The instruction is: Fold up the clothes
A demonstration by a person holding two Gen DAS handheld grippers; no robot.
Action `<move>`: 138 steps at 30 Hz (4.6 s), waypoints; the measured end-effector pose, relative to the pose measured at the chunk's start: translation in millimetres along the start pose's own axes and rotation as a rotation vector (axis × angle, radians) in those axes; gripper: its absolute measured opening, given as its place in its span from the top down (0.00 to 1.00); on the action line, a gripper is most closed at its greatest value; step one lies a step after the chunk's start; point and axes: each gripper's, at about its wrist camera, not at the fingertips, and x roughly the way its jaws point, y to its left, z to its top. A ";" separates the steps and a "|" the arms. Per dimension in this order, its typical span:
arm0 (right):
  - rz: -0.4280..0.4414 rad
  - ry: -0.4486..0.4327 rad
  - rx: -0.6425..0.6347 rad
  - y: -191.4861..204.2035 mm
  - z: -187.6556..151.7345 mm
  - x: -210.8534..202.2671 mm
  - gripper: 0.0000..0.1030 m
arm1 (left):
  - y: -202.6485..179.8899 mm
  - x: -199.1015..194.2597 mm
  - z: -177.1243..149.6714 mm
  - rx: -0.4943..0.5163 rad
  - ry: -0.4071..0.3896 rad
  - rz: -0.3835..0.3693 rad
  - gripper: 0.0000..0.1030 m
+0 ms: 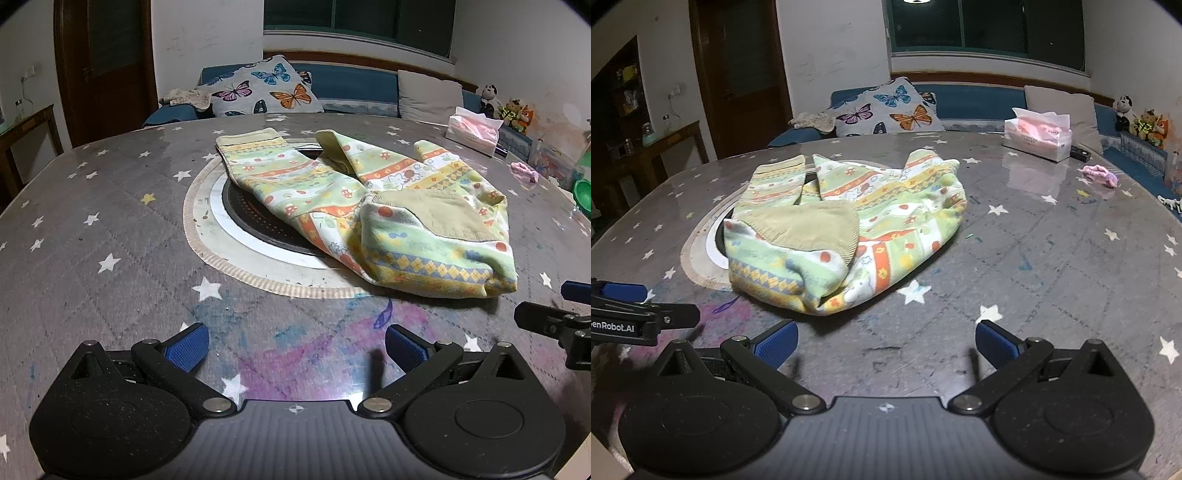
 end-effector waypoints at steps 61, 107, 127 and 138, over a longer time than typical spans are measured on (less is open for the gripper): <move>0.020 0.034 0.013 1.0 1.3 15.9 0.00 | -4.1 12.9 6.3 0.008 0.040 -0.009 0.00; 0.057 -0.011 0.023 -29.7 81.7 38.3 0.02 | 16.5 27.3 85.2 0.013 -0.072 0.001 0.04; 0.146 0.054 -0.088 -25.1 142.6 135.0 0.33 | -21.9 108.9 143.2 0.105 -0.011 -0.081 0.29; 0.213 0.104 -0.156 -0.6 155.9 182.5 0.66 | -13.0 135.8 147.1 0.064 0.055 -0.094 0.43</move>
